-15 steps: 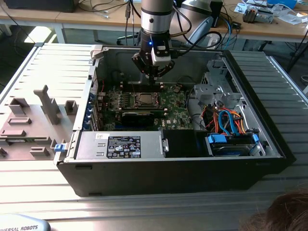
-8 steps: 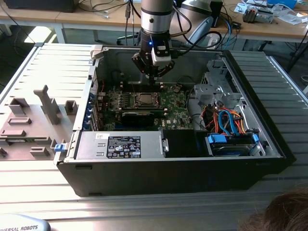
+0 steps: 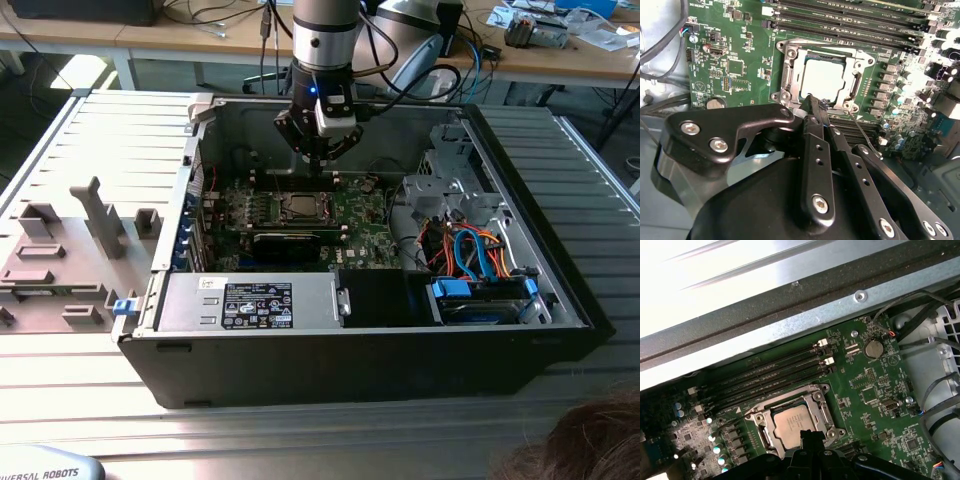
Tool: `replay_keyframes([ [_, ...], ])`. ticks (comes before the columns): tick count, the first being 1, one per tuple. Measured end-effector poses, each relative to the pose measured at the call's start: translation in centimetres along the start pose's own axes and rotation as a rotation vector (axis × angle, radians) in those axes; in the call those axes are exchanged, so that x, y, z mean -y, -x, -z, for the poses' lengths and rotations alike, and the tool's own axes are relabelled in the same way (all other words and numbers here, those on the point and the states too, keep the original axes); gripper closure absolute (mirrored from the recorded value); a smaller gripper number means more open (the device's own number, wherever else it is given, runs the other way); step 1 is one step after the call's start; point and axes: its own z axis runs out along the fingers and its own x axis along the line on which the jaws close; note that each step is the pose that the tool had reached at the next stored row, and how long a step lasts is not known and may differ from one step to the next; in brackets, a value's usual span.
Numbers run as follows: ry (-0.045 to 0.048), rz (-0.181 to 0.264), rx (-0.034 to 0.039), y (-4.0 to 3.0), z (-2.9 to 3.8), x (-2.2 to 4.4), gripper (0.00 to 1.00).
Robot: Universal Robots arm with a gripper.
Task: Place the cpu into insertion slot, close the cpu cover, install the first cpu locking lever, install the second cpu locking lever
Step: 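Install the first cpu locking lever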
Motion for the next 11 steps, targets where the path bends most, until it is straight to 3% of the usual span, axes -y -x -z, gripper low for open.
replay_keyframes([
  [11, 0.0003, 0.009, 0.0003, 0.0, 0.0, 0.0, 0.89],
])
